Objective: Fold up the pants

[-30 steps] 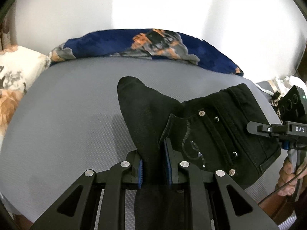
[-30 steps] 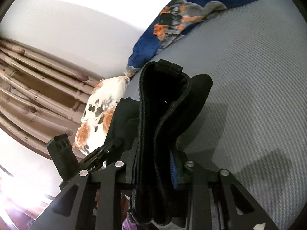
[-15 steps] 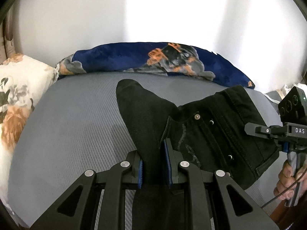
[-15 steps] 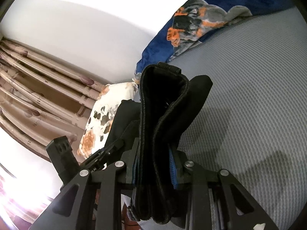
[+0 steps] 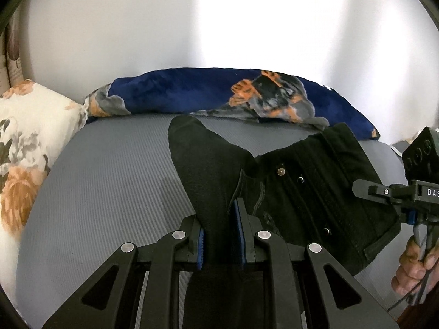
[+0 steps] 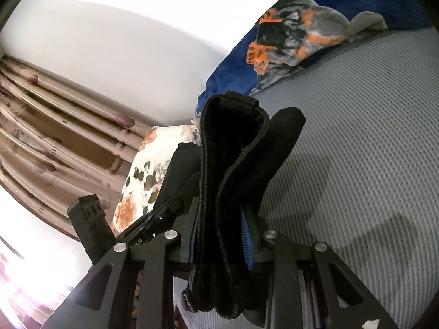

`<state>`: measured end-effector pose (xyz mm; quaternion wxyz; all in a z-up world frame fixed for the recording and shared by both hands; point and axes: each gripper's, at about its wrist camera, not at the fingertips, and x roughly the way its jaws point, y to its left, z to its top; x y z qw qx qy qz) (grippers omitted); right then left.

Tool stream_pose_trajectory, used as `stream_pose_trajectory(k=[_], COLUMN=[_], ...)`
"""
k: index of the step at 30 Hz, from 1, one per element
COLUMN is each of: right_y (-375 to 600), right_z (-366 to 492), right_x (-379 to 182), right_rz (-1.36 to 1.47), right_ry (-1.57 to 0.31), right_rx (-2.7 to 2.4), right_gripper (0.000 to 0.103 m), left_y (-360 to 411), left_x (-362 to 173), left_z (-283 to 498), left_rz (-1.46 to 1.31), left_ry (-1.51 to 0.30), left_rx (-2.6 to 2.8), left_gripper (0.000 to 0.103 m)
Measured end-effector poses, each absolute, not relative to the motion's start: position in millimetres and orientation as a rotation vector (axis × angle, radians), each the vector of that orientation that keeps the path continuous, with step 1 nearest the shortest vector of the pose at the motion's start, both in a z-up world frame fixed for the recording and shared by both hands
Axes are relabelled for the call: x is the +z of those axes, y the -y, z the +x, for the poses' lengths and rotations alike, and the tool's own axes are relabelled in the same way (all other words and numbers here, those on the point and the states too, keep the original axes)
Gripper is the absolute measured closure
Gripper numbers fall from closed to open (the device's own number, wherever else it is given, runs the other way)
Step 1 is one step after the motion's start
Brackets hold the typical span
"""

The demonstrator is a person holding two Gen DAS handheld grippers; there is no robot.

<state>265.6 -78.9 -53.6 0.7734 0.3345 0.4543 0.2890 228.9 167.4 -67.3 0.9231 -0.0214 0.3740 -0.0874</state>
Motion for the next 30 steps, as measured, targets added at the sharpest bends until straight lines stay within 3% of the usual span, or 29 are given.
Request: stream_pose_trajectory(k=[30], right_y=[64.0], right_z=[298.0], right_x=[-67.9], right_rz=[0.736], right_ry=[-0.987], right_rx=[0.637], right_gripper=[0.077], left_y=[-185.6], left_x=[-82.4], left_z=[280.5], left_rz=[-0.069], left_ry=[-0.779], left_rx=[-0.152], left_gripper=[0.084])
